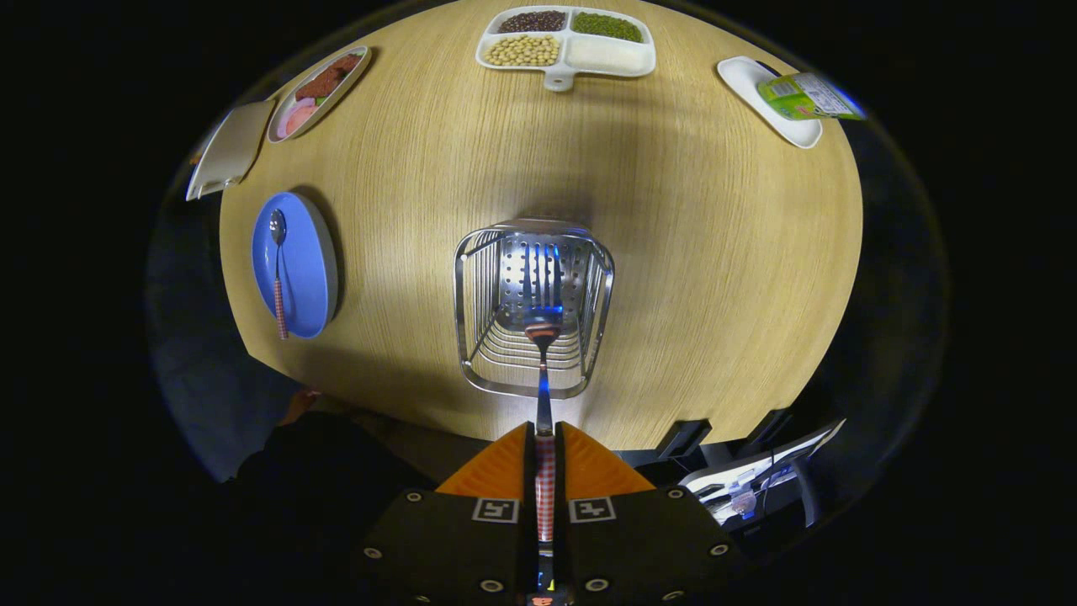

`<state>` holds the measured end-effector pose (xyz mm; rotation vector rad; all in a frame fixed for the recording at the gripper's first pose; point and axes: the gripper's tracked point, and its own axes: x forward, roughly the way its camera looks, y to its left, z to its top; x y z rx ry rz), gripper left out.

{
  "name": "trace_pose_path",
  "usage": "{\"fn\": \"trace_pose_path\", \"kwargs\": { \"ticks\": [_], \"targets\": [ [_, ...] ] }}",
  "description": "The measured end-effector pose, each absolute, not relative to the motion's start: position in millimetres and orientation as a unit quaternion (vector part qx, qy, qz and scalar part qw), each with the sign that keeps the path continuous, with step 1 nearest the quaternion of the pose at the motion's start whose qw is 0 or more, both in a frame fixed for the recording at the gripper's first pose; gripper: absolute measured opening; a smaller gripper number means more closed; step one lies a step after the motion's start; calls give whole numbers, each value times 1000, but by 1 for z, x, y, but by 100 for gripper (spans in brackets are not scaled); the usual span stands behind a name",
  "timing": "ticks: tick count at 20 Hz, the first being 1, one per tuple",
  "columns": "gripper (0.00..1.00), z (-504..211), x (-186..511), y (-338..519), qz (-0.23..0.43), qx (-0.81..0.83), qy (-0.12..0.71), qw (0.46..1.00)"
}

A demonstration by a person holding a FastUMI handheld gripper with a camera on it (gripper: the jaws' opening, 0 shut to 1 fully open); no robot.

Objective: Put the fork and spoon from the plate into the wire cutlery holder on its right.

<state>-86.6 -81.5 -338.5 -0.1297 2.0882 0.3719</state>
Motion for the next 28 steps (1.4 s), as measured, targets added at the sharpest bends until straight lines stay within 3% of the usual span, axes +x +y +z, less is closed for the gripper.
{"fn": "trace_pose_path", "kwargs": {
  "ticks": [8,14,20,24,28],
  "targets": [
    [11,-341,-84,-86,166,-54,883,436],
    [18,-341,-70,-81,176,-44,872,456],
    [31,-321,-57,-69,184,3,830,527],
    [39,-310,-46,-57,170,23,777,605],
    [68,-295,-41,-38,145,68,726,668]
  ]
}}
